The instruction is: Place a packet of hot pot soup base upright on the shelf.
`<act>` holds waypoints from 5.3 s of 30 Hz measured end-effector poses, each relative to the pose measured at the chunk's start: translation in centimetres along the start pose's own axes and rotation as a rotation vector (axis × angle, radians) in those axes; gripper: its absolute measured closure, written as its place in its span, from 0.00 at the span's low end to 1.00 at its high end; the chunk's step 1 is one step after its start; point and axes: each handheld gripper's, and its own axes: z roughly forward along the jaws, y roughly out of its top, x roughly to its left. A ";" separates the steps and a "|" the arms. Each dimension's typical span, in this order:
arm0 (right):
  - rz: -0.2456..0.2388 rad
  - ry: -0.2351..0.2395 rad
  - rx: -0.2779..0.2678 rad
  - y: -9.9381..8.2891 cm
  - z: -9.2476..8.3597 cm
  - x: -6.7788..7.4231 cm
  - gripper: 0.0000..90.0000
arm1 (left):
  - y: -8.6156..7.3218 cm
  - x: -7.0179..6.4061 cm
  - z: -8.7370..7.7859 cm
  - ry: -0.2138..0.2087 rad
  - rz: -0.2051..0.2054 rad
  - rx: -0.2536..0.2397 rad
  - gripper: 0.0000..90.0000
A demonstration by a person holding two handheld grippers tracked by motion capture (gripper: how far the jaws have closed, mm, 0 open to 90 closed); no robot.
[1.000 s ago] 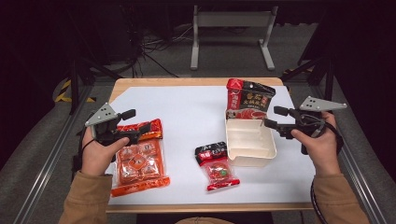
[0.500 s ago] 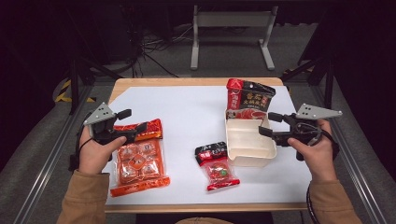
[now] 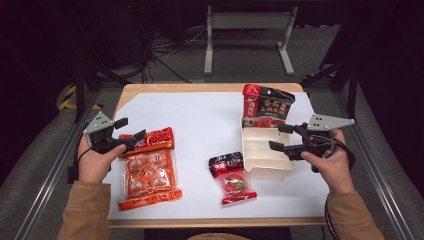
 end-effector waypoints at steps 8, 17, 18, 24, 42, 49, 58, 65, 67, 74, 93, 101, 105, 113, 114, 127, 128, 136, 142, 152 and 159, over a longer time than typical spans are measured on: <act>-0.003 0.010 0.000 0.0 0.3 0.0 0.32 | -2.0 2.4 0.8 0.036 -0.047 0.004 0.22; 0.003 0.022 0.006 -0.3 0.7 0.0 0.31 | -3.7 3.8 1.6 0.089 -0.083 0.063 0.21; 0.003 0.023 0.010 -0.3 0.8 0.0 0.31 | -3.9 4.0 1.6 0.095 -0.084 0.063 0.21; 0.007 0.039 0.023 -0.6 1.3 0.2 0.32 | -5.1 4.9 2.0 0.131 -0.120 0.073 0.22; 0.011 0.058 0.036 -0.8 1.6 0.2 0.33 | -7.7 6.7 3.3 0.182 -0.218 0.166 0.25; 0.011 0.058 0.042 -0.8 1.7 0.2 0.33 | -8.2 6.9 3.9 0.171 -0.253 0.225 0.25; 0.010 0.065 0.049 -0.8 1.7 0.3 0.33 | -8.3 7.0 4.0 0.094 -0.281 0.244 0.37; 0.012 0.065 0.054 -0.9 1.8 0.2 0.33 | -8.4 6.8 4.4 -0.010 -0.329 0.254 0.40; 0.012 0.066 0.057 -1.0 1.8 0.2 0.33 | -8.4 6.7 4.4 -0.029 -0.338 0.254 0.42; 0.009 0.069 0.057 -0.9 1.9 0.2 0.33 | -8.5 7.0 4.0 -0.024 -0.350 0.251 0.62; -0.008 0.064 0.066 -0.9 1.9 0.4 0.37 | -7.9 5.8 4.3 -0.039 -0.263 0.313 1.00; 0.006 0.080 0.067 -0.7 2.1 0.7 0.42 | -6.6 5.5 2.9 -0.054 -0.283 0.230 1.00; 0.014 0.087 0.071 -0.6 2.3 0.8 0.43 | -5.5 5.1 1.9 -0.067 -0.273 0.181 1.00; 0.032 0.100 0.077 -0.5 2.5 1.1 0.44 | -3.2 3.9 0.1 -0.066 -0.249 0.117 1.00; 0.032 0.096 0.076 -0.4 2.4 1.2 0.44 | -2.9 3.8 -0.1 -0.063 -0.237 0.107 1.00; 0.033 0.091 0.056 0.0 2.1 1.4 0.44 | 0.5 1.2 -3.4 -0.041 -0.139 -0.047 1.00; 0.033 0.089 0.055 0.0 2.0 1.4 0.44 | 0.8 0.9 -3.7 -0.047 -0.129 -0.059 1.00; 0.042 0.093 0.047 0.2 1.9 1.6 0.43 | 3.1 -1.9 -5.3 -0.095 -0.031 -0.107 1.00; 0.049 0.095 0.041 0.2 1.8 1.6 0.43 | 3.9 -3.0 -6.0 -0.105 0.024 -0.127 1.00; 0.062 0.105 0.041 0.0 1.9 1.3 0.42 | 5.3 -5.7 -7.6 -0.170 0.086 -0.194 1.00; 0.051 0.123 0.033 0.2 2.1 1.6 0.42 | 6.0 -7.2 -8.2 -0.214 0.130 -0.221 1.00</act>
